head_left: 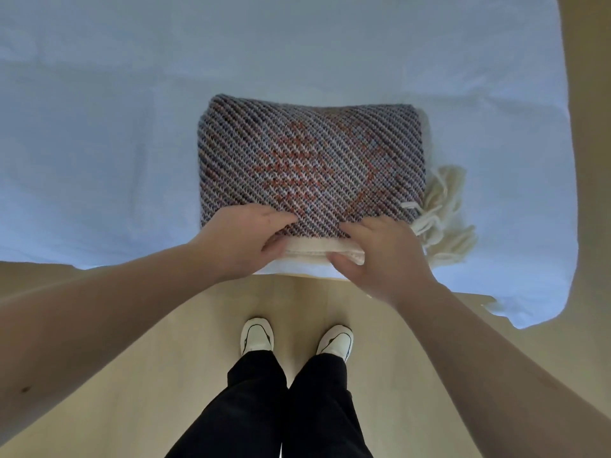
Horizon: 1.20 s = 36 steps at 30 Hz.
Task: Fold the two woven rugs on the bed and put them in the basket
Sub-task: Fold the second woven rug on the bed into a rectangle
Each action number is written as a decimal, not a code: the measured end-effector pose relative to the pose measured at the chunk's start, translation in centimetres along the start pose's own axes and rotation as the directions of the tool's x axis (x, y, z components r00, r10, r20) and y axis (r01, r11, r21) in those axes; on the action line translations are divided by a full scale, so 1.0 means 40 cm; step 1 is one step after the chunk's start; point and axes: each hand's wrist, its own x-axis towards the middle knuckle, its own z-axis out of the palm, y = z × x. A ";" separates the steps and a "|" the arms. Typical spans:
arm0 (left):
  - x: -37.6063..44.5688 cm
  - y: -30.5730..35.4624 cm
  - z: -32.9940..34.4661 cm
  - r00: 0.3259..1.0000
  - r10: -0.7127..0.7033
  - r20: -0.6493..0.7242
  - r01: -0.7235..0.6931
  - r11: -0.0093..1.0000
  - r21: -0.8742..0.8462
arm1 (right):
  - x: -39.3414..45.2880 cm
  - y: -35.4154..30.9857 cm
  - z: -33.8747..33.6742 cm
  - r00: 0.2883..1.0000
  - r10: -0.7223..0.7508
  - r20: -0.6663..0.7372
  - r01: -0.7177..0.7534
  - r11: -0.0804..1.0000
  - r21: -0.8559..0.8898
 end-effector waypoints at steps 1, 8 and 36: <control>0.016 -0.003 -0.005 0.995 0.031 -0.096 -0.027 0.999 0.035 | 0.022 -0.003 -0.011 0.997 0.005 -0.074 -0.003 1.000 0.029; 0.183 -0.053 -0.129 0.721 -0.651 -0.238 0.620 0.759 -0.199 | 0.200 -0.012 -0.080 0.980 0.198 0.007 -0.196 0.966 0.166; 0.202 -0.281 -0.165 0.450 -0.750 0.485 0.126 -0.484 -0.866 | 0.533 -0.274 -0.010 0.971 -0.198 0.134 0.187 0.978 0.095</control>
